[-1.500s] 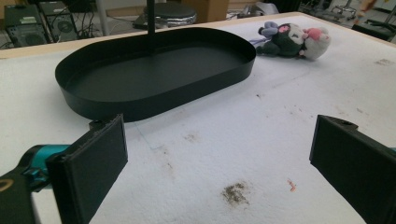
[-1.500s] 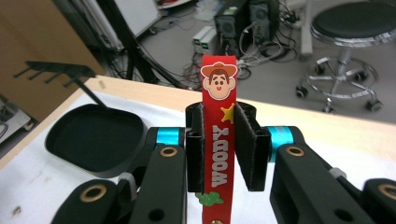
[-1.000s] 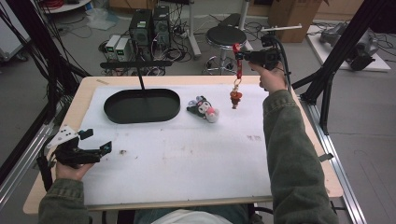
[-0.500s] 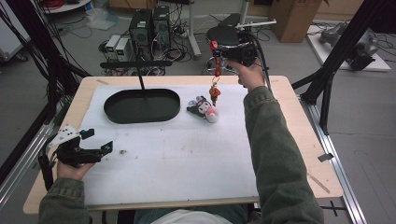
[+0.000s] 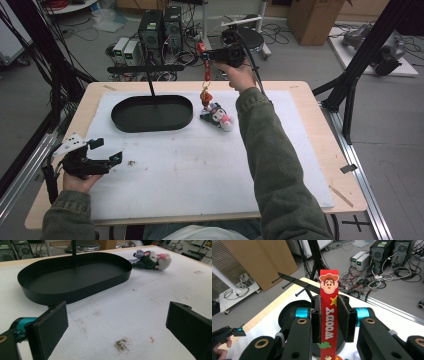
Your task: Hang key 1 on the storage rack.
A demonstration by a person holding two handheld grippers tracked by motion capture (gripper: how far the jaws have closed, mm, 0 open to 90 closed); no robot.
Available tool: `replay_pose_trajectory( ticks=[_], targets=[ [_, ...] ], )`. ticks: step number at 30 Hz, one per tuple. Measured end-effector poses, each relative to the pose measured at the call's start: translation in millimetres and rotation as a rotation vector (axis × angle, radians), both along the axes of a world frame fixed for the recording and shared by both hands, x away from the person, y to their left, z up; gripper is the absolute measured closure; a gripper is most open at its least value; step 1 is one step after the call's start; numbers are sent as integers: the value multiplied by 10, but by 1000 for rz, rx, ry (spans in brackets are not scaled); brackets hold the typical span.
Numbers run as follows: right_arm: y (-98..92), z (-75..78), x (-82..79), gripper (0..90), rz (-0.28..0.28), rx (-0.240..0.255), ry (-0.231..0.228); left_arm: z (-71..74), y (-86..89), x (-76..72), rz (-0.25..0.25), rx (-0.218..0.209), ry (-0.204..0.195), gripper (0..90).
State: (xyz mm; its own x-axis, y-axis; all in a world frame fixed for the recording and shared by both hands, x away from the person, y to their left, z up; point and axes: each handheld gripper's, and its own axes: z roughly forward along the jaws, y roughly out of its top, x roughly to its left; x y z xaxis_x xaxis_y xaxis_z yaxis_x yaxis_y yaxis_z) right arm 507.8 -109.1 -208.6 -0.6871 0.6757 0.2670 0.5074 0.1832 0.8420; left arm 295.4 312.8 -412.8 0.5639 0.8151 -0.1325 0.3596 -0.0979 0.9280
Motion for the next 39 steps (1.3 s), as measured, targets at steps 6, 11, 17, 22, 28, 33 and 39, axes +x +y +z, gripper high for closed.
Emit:
replay_pose_trajectory(
  ticks=[6,11,17,22,28,33,39],
  targets=[
    [360,-39,52,749,27,-15,11,-16,-52,30,-29,11,7,45],
    [688,-90,82,749,47,-44,20,-15,-39,32,-28,4,4,45],
    [997,-93,135,749,64,-49,19,-12,-21,34,-22,-7,-3,45],
    [1166,-94,230,749,72,-45,31,-15,-13,41,-15,-11,-2,45],
    [1259,-58,353,749,60,-6,41,-12,-4,50,-5,-27,-10,45],
    [1342,-54,419,748,70,16,46,-23,0,64,-2,-17,-4,45],
    [1441,-52,484,748,75,22,46,-21,-22,60,-11,-10,-3,45]
  ],
)
